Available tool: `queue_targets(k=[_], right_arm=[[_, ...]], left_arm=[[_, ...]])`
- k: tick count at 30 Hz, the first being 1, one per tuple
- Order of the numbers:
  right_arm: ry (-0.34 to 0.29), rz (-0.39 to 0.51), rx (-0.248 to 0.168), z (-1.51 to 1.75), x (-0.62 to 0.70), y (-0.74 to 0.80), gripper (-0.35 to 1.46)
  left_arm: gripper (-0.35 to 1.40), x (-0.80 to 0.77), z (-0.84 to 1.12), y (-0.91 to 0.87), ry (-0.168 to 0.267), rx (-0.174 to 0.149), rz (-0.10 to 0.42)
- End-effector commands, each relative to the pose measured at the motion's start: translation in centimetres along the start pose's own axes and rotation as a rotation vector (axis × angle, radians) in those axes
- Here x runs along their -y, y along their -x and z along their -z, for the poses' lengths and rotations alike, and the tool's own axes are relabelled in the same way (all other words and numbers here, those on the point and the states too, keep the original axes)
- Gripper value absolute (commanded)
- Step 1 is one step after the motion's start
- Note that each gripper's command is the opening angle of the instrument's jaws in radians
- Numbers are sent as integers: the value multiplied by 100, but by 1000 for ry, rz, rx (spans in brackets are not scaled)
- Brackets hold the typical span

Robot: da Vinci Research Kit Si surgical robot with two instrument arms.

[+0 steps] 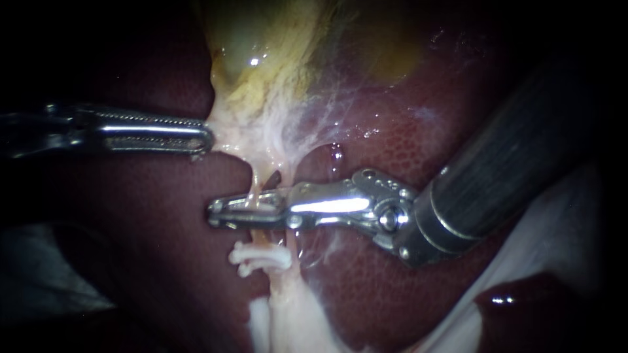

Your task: Going back third clip left tube

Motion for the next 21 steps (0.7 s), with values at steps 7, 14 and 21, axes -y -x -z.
queue_targets(k=[7,14,21], right_arm=[[85,108,-28,-8,-11,-1,46],[235,237,16,-2,-26,0,50],[261,270,18,9,-22,-4,50]], left_arm=[[-35,0,0,0,0,0,0],[-35,0,0,0,0,0,0],[-35,1,1,0,1,0,0]])
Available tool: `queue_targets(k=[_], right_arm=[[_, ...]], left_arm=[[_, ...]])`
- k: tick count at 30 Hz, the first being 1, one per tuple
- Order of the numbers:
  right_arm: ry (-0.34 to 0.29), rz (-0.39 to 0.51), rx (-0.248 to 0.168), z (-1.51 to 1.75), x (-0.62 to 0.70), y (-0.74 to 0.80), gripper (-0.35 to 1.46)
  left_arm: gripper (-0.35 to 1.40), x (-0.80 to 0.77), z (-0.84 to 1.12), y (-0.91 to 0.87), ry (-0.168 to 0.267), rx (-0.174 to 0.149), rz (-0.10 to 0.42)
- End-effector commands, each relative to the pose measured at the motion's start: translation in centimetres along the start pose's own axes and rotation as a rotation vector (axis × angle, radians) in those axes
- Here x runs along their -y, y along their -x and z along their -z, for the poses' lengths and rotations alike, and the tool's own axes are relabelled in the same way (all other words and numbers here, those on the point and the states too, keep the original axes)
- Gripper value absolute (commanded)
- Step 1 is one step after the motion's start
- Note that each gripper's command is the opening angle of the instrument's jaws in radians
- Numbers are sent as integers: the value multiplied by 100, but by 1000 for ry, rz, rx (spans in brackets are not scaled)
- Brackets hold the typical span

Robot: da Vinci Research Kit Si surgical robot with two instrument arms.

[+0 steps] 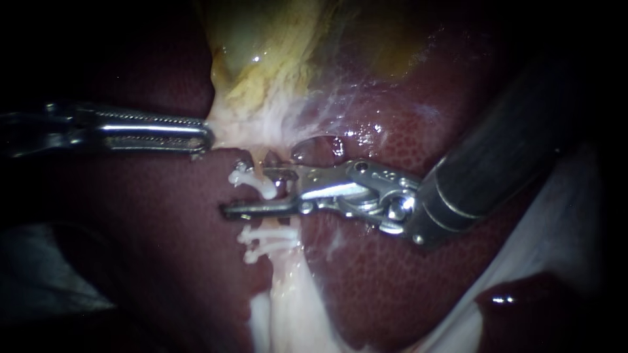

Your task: Going back third clip left tube

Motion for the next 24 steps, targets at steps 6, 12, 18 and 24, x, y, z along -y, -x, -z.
queue_targets(k=[6,12,18,24], right_arm=[[-5,19,4,17,2,-6,50],[-21,41,30,34,12,-12,50],[-59,55,45,51,23,-20,50],[-95,66,57,44,31,-18,50]], left_arm=[[-35,0,1,0,1,0,0],[-35,0,2,0,1,0,0],[-35,0,2,0,1,0,0],[-35,1,2,0,1,0,0]])
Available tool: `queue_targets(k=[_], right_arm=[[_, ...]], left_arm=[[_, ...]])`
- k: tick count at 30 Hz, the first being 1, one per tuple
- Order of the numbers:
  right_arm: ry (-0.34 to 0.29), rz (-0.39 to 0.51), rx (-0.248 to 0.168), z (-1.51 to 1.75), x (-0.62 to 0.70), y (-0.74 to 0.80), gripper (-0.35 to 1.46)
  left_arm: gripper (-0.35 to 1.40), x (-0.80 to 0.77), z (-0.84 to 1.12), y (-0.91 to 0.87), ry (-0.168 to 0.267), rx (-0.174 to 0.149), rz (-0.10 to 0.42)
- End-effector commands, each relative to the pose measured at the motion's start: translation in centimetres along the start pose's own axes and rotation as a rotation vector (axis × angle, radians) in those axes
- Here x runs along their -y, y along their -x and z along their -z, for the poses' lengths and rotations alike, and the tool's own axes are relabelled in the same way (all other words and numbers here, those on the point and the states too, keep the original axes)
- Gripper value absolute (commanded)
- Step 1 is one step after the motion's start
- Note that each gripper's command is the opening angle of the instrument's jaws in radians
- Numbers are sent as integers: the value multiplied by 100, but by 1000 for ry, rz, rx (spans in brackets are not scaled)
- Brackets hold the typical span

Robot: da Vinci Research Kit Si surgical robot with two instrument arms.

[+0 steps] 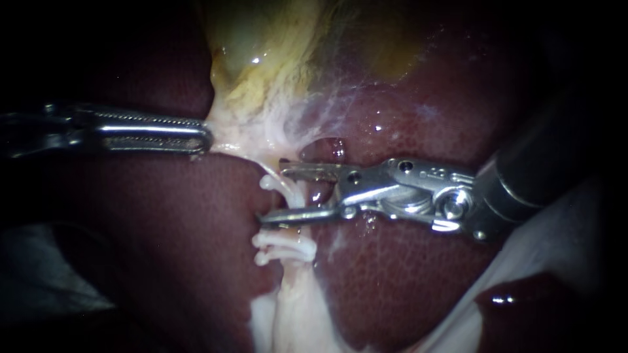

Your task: Going back third clip left tube

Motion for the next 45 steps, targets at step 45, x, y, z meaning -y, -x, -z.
queue_targets(k=[45], right_arm=[[60,175,28,-33,-11,12,50]], left_arm=[[-35,1,0,0,0,0,0]])
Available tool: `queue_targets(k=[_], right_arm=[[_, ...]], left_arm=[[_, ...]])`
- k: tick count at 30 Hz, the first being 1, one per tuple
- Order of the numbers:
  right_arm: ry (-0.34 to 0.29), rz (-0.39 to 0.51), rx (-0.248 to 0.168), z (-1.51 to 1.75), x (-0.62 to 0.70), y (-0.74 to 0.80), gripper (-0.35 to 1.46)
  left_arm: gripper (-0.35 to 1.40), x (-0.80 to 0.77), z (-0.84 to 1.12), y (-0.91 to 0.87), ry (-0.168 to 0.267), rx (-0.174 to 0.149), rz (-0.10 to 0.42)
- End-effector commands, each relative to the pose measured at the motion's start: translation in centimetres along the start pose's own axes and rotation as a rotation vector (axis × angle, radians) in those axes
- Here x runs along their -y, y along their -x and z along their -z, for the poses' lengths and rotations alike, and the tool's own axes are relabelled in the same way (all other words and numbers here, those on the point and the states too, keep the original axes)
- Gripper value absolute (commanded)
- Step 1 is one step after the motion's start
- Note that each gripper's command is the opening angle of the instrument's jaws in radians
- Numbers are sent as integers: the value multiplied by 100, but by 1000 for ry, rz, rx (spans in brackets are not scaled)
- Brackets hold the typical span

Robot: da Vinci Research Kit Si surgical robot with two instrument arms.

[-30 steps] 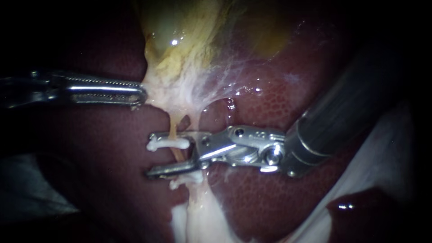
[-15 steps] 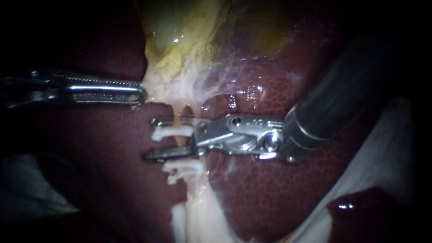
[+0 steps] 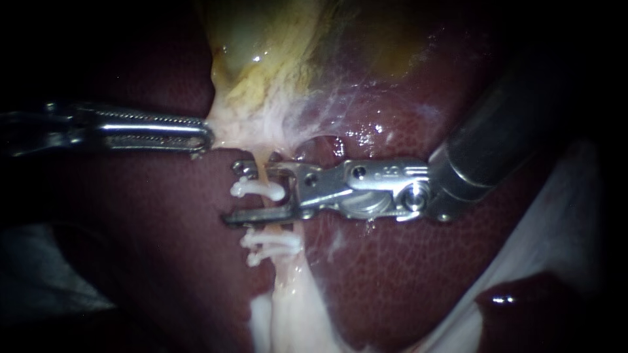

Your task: Going back third clip left tube

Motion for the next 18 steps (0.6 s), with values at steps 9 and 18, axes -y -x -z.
queue_targets(k=[9,18], right_arm=[[-38,81,95,63,22,-30,49],[-69,147,148,120,38,-51,50]], left_arm=[[-35,0,1,-1,0,-1,0],[-35,0,2,-1,0,-1,0]])
